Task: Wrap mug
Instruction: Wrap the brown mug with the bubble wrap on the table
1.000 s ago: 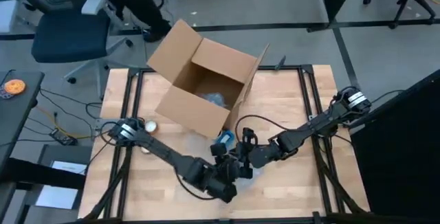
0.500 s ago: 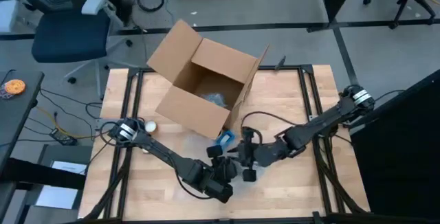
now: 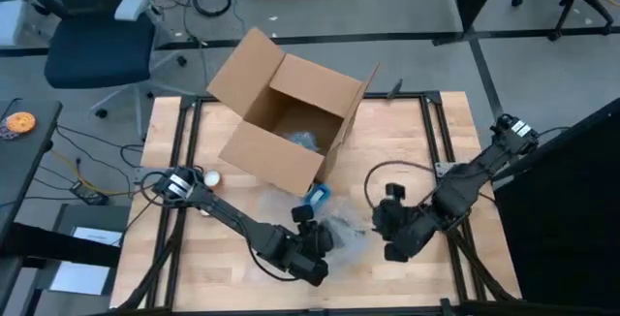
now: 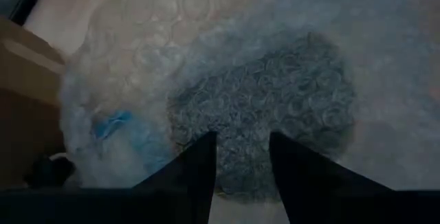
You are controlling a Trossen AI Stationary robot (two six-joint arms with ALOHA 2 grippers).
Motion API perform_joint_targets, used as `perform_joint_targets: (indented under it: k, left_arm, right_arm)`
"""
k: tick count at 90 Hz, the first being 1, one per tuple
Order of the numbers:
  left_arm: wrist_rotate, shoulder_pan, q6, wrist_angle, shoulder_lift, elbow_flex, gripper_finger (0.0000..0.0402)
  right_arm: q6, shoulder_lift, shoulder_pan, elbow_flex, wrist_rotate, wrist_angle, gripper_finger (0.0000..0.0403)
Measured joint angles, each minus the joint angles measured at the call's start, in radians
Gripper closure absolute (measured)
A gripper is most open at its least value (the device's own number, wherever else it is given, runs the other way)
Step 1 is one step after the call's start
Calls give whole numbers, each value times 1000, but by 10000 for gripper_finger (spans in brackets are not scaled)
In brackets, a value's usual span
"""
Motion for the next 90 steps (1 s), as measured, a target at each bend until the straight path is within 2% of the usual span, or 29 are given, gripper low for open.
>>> perform_joint_targets:
  k: [21, 31, 39, 48, 67, 77, 90]
  left_arm:
    - [4, 6, 0, 2, 0, 0, 281]
    - [9, 9, 0, 5, 0, 0, 281]
    - [10, 10, 0, 5, 0, 0, 281]
    - [10, 10, 0, 5, 0, 0, 281]
    - [10, 12, 3, 5, 0, 0, 281]
    - [11, 13, 3, 5, 0, 0, 281]
    - [11, 13, 2, 4, 0, 0, 281]
  right_arm:
    - [-197, 131, -21, -58, -77, 447, 312]
    - [-258, 205, -58, -59, -106, 565, 322]
    - [-290, 241, -90, -58, -178, 624, 329]
    - [-308, 244, -112, -23, -251, 606, 339]
    - [-349, 114, -80, 38, -237, 497, 373]
    - [-279, 64, -39, 38, -215, 346, 392]
    - [-155, 91, 16, 16, -147, 208, 400]
